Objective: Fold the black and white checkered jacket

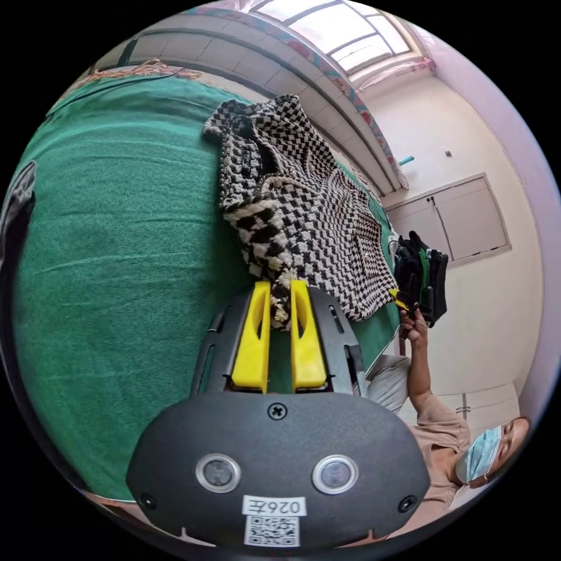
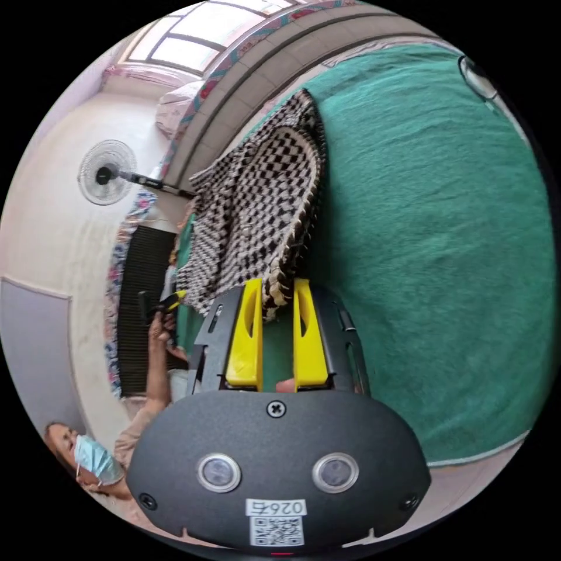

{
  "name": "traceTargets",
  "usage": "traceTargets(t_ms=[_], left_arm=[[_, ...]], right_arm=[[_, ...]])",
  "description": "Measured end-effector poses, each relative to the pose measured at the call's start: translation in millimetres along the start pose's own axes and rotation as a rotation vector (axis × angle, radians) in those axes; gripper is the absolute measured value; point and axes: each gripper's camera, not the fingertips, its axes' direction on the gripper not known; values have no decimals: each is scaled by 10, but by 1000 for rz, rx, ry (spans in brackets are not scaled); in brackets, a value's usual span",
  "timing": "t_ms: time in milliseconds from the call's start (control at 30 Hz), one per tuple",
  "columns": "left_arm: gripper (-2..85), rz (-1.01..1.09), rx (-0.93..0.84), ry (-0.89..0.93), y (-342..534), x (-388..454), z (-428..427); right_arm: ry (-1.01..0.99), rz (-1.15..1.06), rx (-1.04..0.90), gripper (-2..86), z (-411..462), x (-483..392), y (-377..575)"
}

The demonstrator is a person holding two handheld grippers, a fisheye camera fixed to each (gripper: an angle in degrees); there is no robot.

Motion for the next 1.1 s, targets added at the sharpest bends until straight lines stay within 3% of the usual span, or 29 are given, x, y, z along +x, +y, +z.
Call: traceTargets(t_ms=[67,267,533,733,833,900,933,1033,1100], left_arm=[[53,-19,9,32,-1,-85,-23],[45,-19,31,152,197,-235,-153],[43,113,-164,84,637,86,61],[48,102,-215,186,1026,82,43],[40,32,-82,384,1256,-105,-335],[4,48,186,575,1531,-241,-907],[1,49,247,574,1582,-267,-1052],[-3,79,408,300,1522,-203,-1638],[10,152,488,128,1141,-28,-1802]], right_arm=[[-72,4,-38,20,51,71,24],[11,-64,-28,9,-329,52,363],[181,-195,-159,7,-395,-84,1228],[272,-194,-236,10,-185,13,1879],[273,-170,-157,18,-235,31,2162],[287,-151,-27,26,-428,19,2368],[277,-147,94,31,-606,-14,2512],[196,-257,354,42,-864,-294,2713],[174,-369,349,43,-705,-578,2620]])
